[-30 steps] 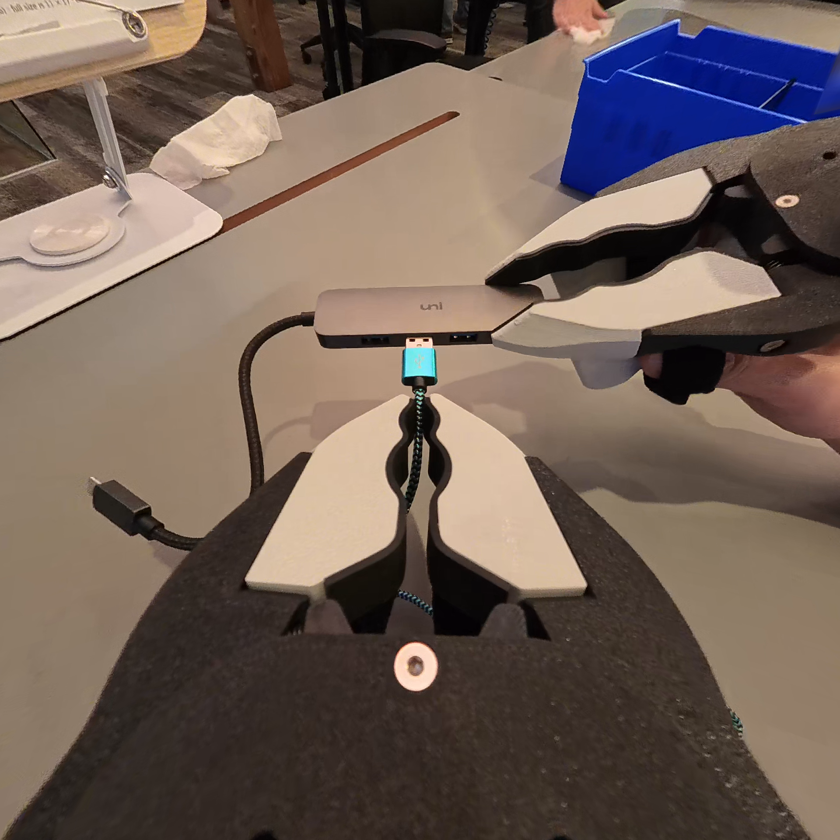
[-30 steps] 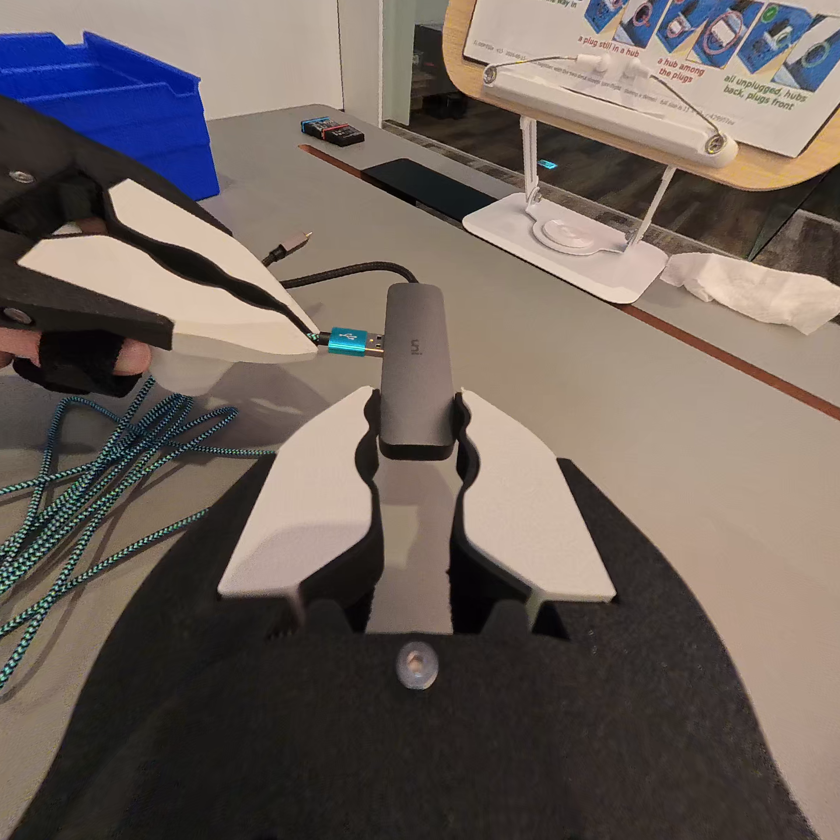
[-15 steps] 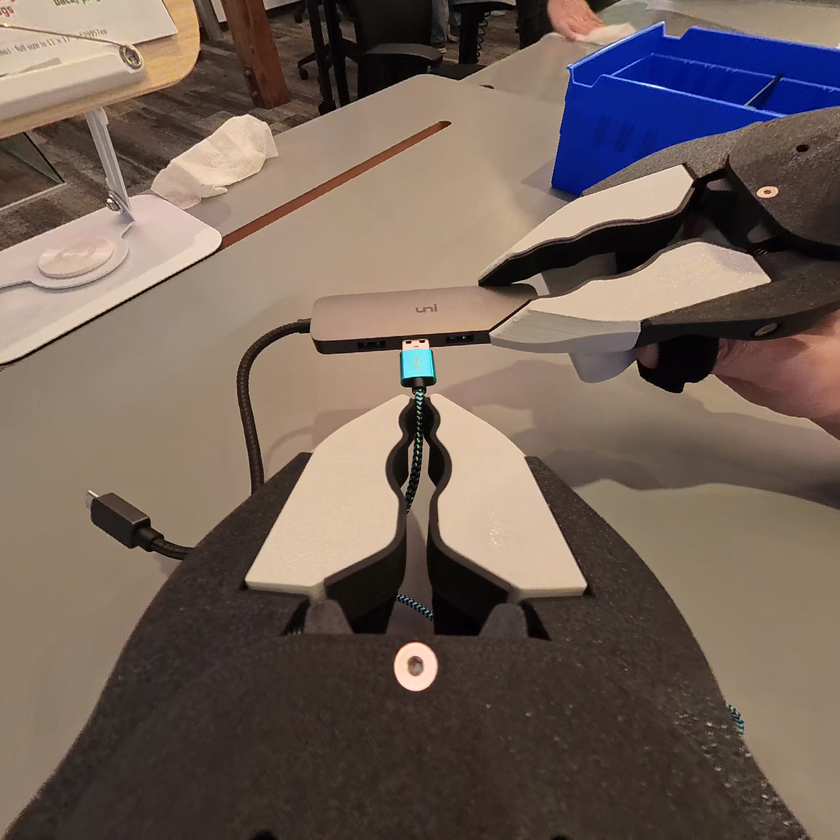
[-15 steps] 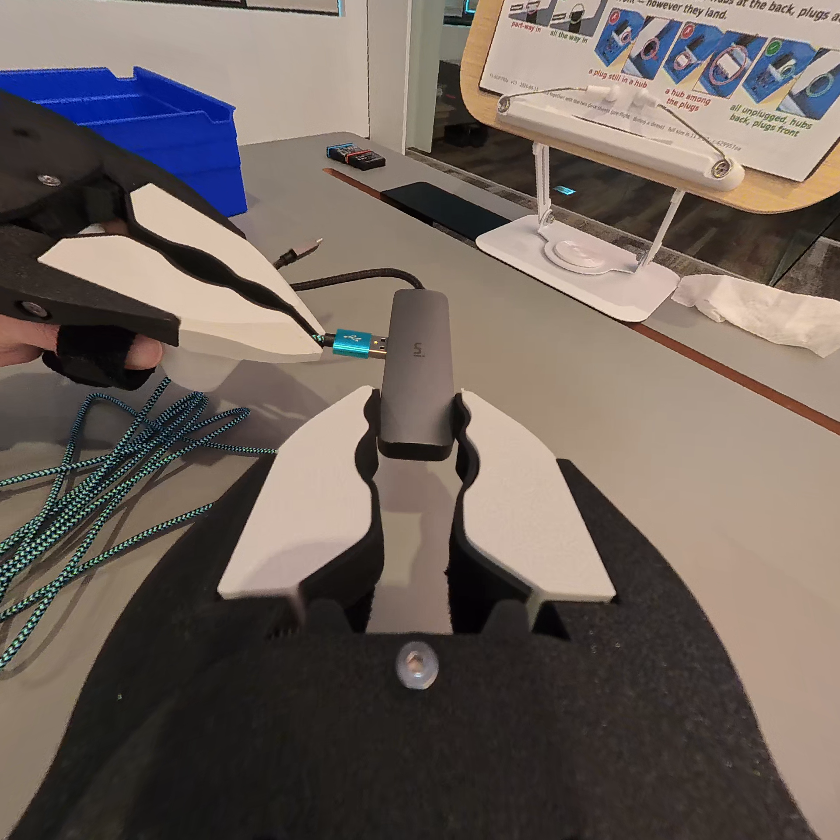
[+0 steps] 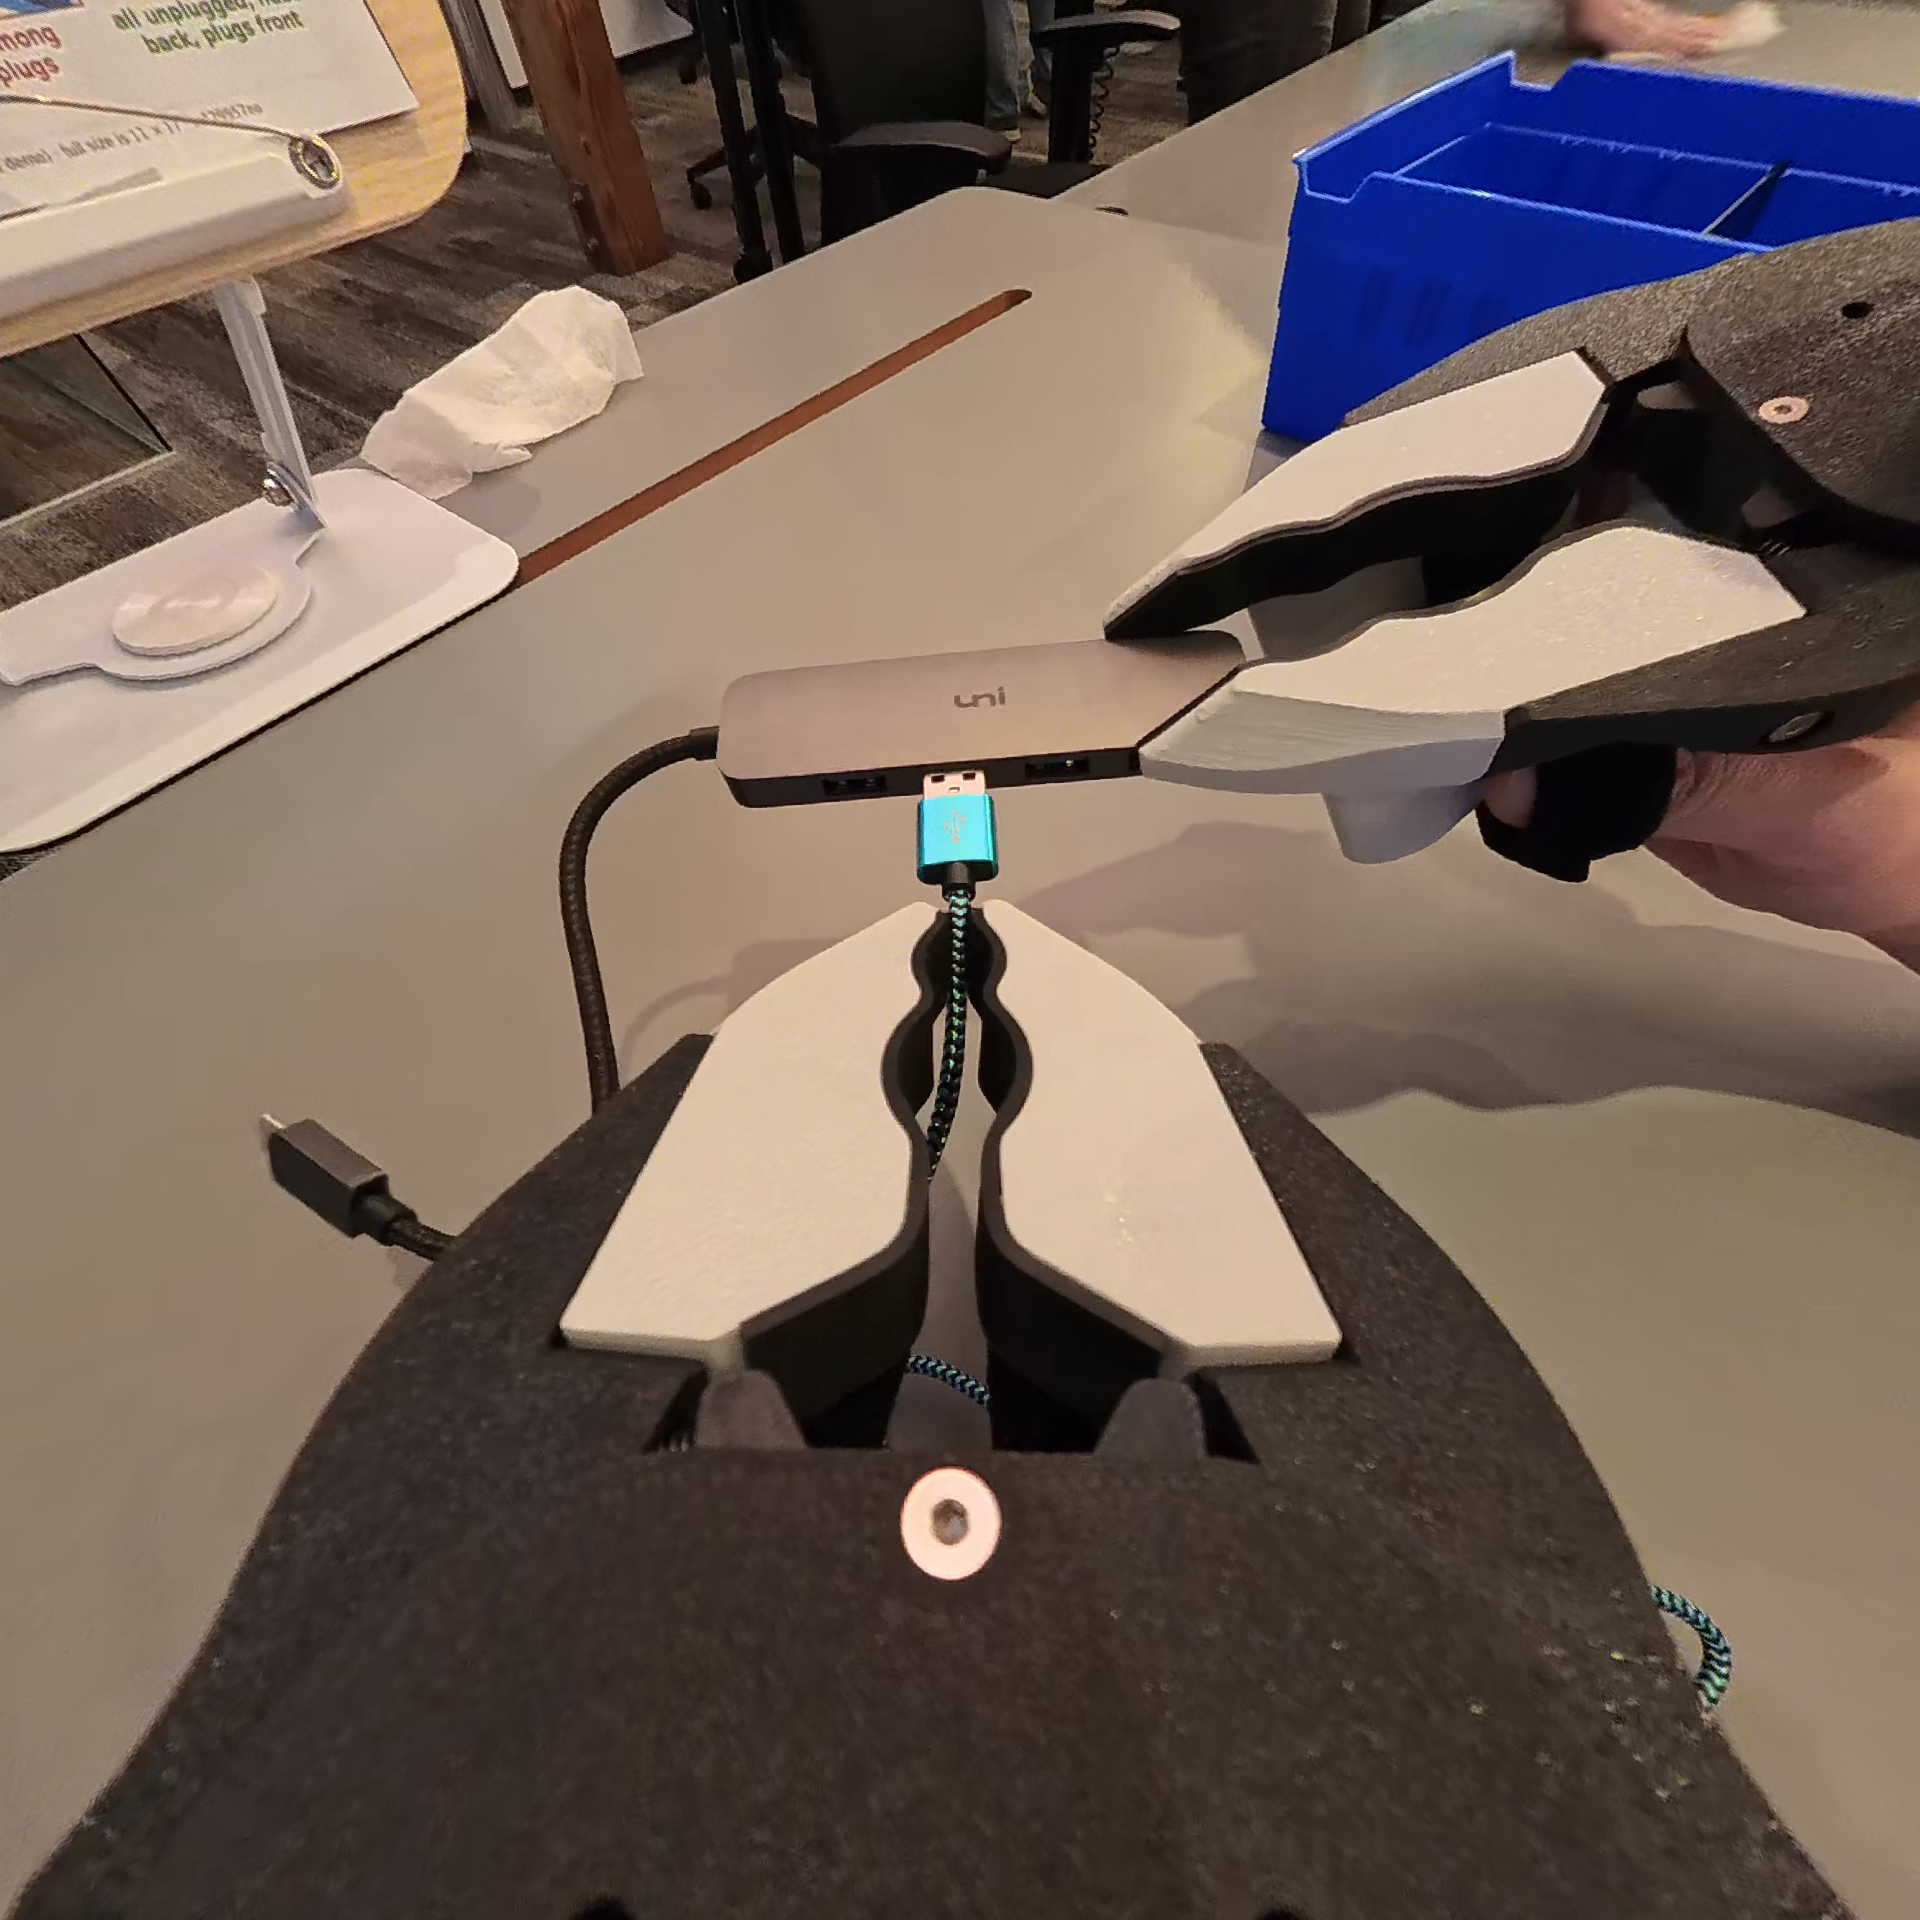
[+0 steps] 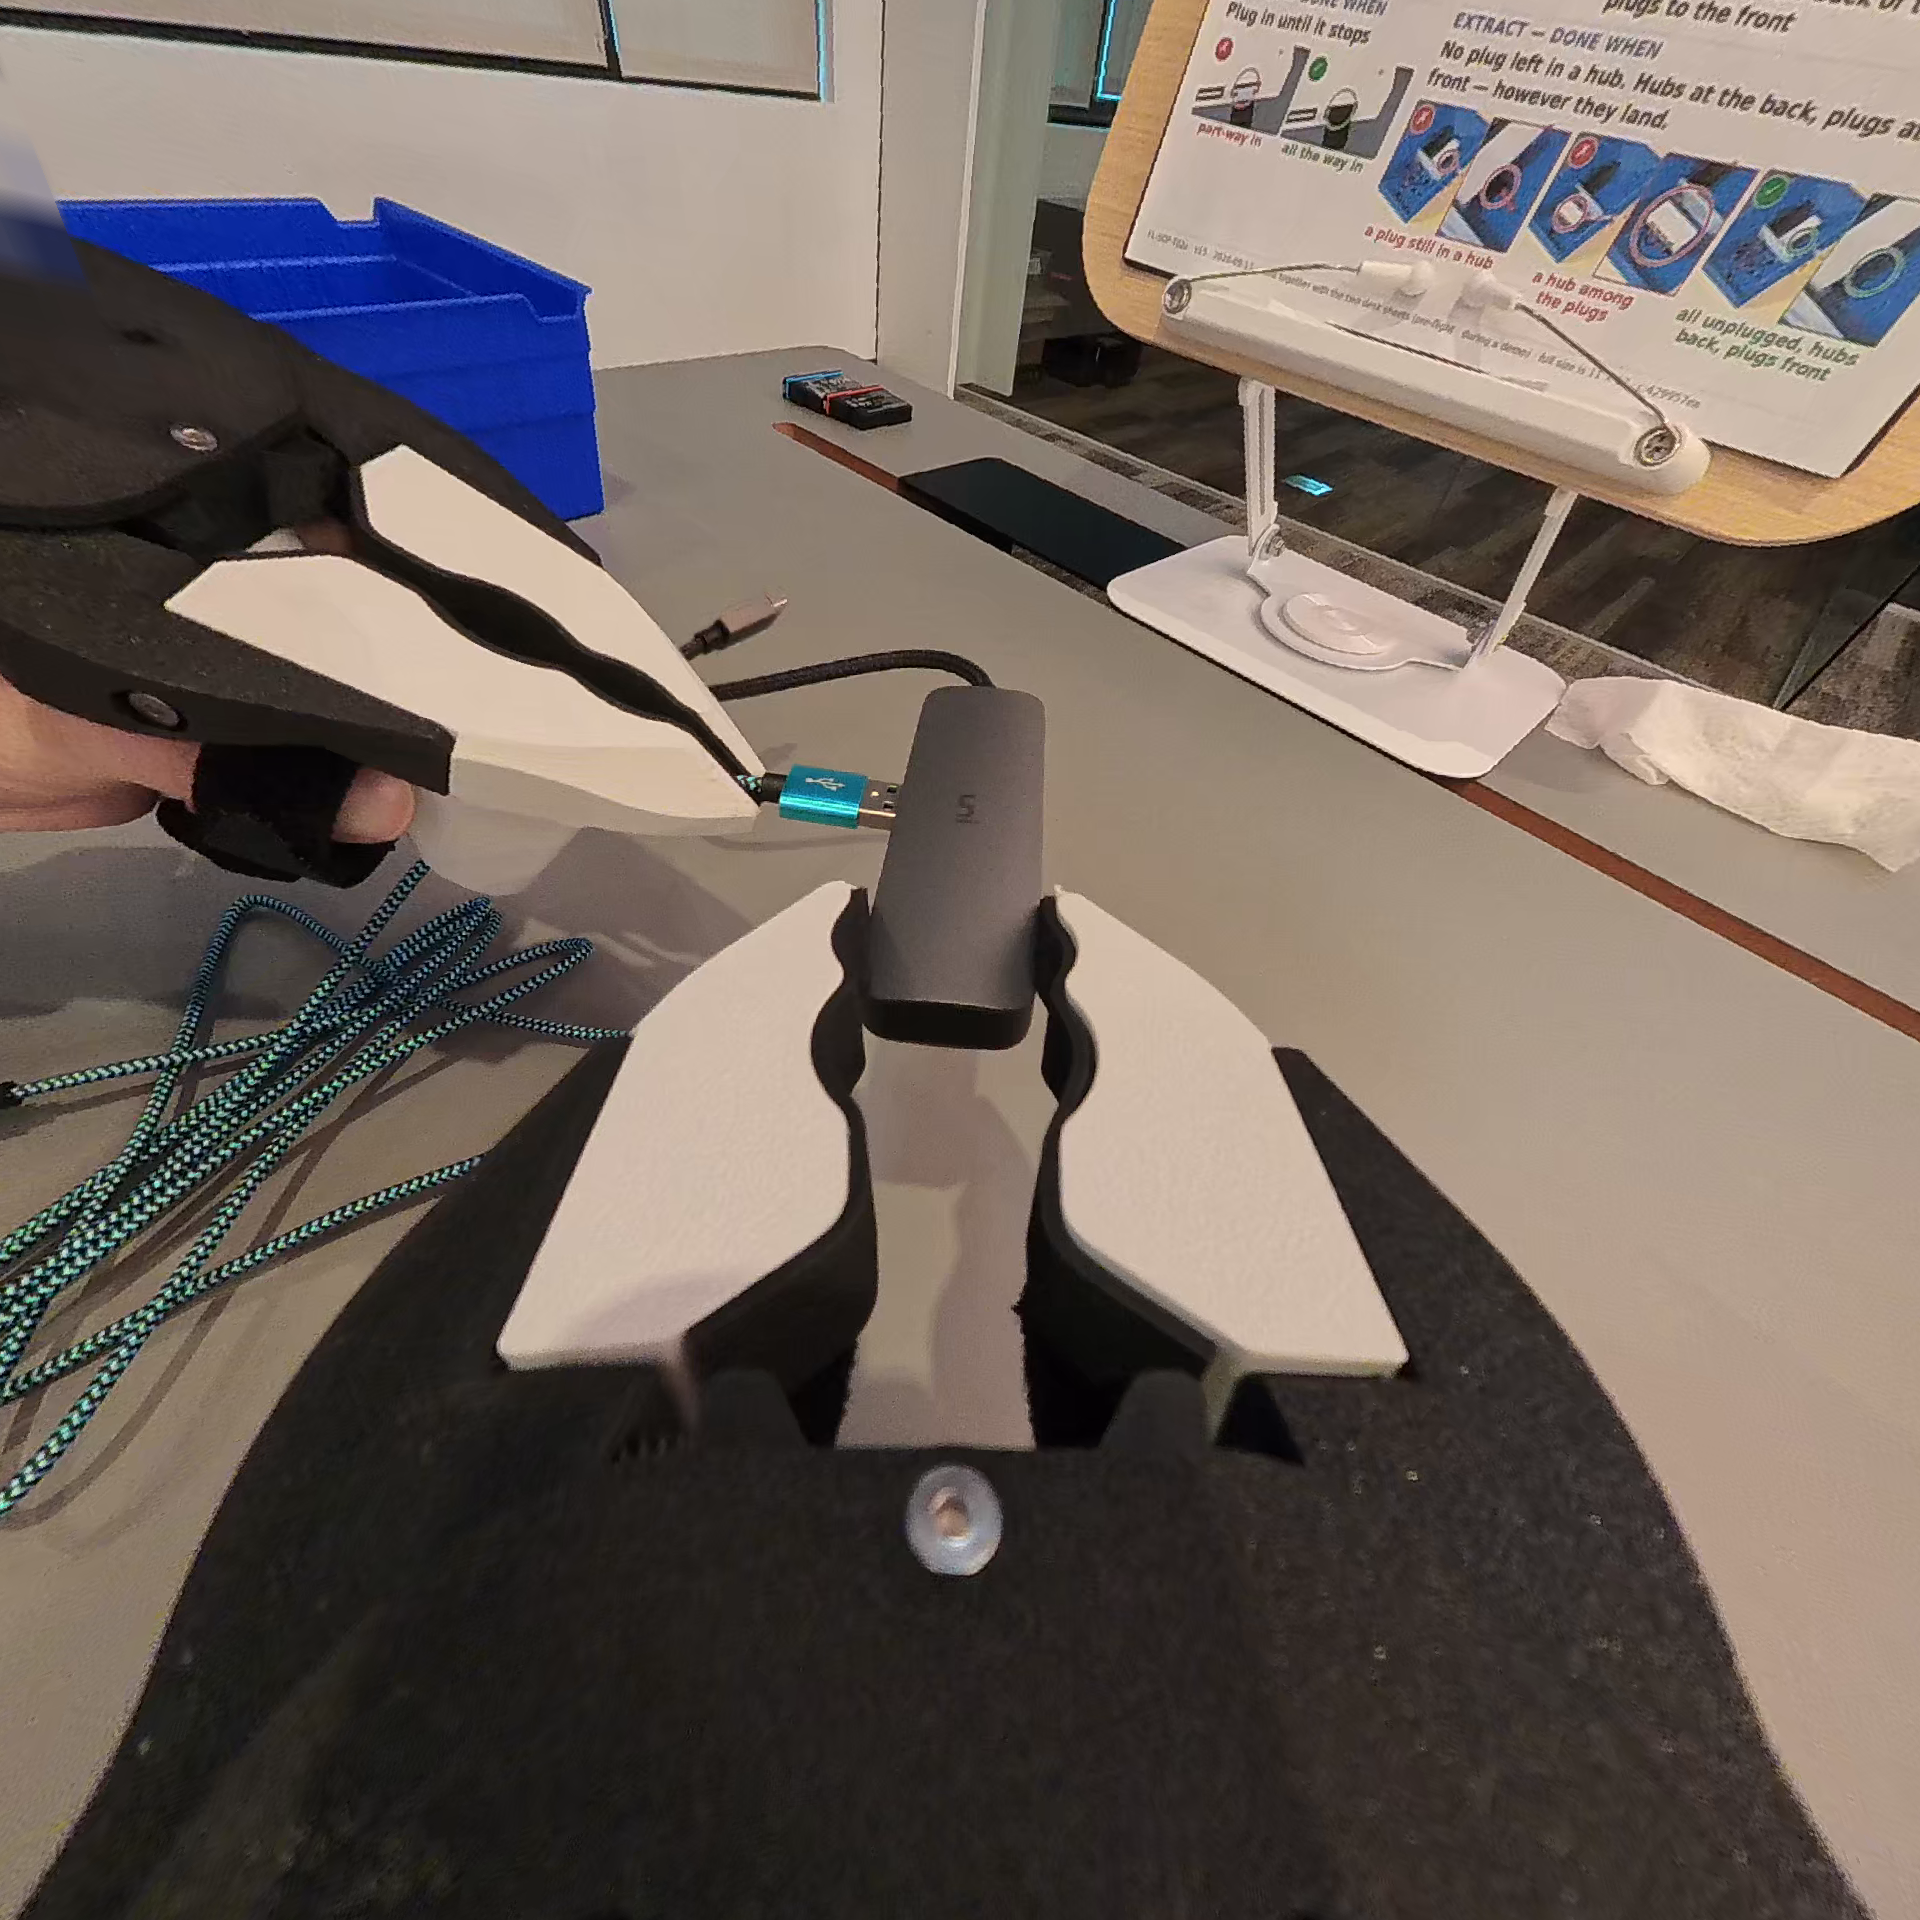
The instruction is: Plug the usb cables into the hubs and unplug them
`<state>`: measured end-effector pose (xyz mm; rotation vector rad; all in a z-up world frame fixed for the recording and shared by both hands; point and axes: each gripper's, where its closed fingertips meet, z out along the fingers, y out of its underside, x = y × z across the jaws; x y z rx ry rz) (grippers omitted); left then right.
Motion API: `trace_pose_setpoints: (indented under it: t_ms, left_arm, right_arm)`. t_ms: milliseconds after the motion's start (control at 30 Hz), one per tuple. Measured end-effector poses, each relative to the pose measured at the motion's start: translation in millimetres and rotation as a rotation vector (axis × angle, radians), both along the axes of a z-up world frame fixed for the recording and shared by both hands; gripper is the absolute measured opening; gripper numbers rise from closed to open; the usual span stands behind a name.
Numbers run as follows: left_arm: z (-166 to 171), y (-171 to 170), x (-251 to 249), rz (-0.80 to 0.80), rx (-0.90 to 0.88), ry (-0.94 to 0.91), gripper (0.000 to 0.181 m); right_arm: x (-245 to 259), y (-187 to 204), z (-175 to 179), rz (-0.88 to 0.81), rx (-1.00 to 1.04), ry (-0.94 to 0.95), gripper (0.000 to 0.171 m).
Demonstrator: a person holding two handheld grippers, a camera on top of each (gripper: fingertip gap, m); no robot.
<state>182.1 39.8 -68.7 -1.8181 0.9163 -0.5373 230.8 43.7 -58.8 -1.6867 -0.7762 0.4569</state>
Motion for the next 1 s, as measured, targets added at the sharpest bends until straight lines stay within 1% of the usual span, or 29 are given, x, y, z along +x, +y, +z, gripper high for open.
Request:
trace_pose_setpoints:
  t_ms: [167, 400, 500, 600, 667, 700, 733, 767, 800, 833, 933, 1000]
  left_arm:
    - [2, 0, 1, 0.007, 0.011, -0.008, 0.002]
    - [22, -3, 4, 0.023, 0.106, -0.018, 0.002]
    - [27, -6, 6, 0.016, 0.134, -0.016, 0.002]
    - [31, -7, 8, 0.017, 0.152, -0.02, 0.002]
    - [32, -7, 9, 0.021, 0.158, -0.022, 0.002]
    - [31, -6, 9, 0.023, 0.154, -0.022, 0.002]
    - [30, -5, 8, 0.03, 0.15, -0.02, 0.002]
    - [30, -5, 7, 0.035, 0.152, -0.021, 0.002]
    - [30, -7, 9, 0.011, 0.143, -0.04, 0.002]
    - [28, -9, 11, 0.002, 0.121, -0.04, 0.002]
    - [9, -6, 13, 0.001, 0.114, 0.042, 0.002]
    - [-9, -6, 12, -0.011, 0.058, 0.046, 0.002]
  right_arm:
    - [1, 1, 4, -0.009, 0.011, 0.0, 0.03]
    - [4, -2, 21, -0.012, 0.077, 0.023, 0.03]
    - [6, -4, 28, 0.003, 0.092, 0.06, 0.03]
    - [6, -5, 32, 0.026, 0.057, 0.136, 0.03]
    - [7, -3, 31, 0.027, 0.036, 0.151, 0.03]
    - [8, -3, 29, 0.022, 0.026, 0.146, 0.028]
    - [11, -2, 27, 0.011, 0.022, 0.134, 0.017]
    - [11, -4, 27, 0.03, 0.03, 0.129, 0.0]
    - [5, -11, 27, 0.095, 0.02, 0.143, 0.0]
    - [1, -12, 24, 0.1, -0.003, 0.139, 0.0]
    - [5, -2, 10, 0.001, 0.026, -0.007, 0.0]
    - [6, 1, -7, -0.005, -0.028, -0.064, 0.0]
